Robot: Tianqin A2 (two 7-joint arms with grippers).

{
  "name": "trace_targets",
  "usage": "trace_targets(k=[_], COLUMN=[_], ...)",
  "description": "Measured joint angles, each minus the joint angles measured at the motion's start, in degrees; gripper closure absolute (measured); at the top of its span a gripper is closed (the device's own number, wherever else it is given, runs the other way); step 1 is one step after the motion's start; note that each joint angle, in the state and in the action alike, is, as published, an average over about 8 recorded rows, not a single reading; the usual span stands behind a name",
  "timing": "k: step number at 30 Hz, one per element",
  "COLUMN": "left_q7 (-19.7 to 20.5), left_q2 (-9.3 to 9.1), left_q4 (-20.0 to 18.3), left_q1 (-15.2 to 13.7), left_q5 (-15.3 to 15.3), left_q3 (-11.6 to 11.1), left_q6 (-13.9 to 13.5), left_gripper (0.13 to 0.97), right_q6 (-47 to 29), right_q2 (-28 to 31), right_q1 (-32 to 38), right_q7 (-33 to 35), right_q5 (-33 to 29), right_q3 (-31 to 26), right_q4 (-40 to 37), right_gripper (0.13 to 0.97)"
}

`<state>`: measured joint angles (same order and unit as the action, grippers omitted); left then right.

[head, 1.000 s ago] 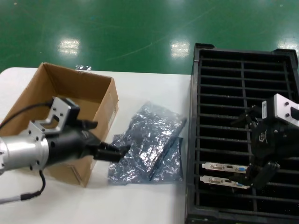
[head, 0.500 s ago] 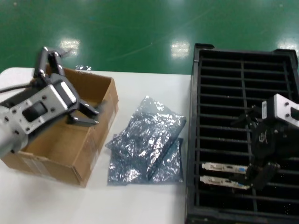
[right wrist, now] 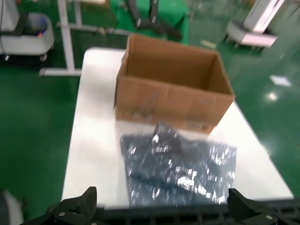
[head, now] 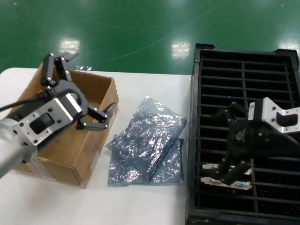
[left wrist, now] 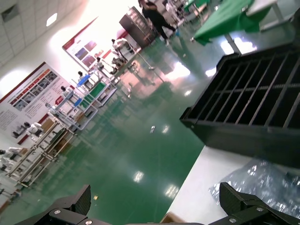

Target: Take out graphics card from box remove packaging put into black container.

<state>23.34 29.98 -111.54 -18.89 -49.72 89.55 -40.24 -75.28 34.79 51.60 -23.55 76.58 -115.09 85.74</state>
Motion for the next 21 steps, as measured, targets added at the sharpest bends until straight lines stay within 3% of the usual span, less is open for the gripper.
trace_targets(k=[21], left_q7=[-7.41], left_q2=[-4.06], left_q4=[6.30], left_q1=[5.99], left_q5=[-16.97], left_q3=[0.68], left_q6=[12.78], left_gripper=[0.132], right_q6=[23.90], right_q2=[-5.59], right_q1=[-16.40], right_q7=[7.48], right_q5=[8.43], right_q3=[7.44], right_q4=[1.89], right_gripper=[0.129])
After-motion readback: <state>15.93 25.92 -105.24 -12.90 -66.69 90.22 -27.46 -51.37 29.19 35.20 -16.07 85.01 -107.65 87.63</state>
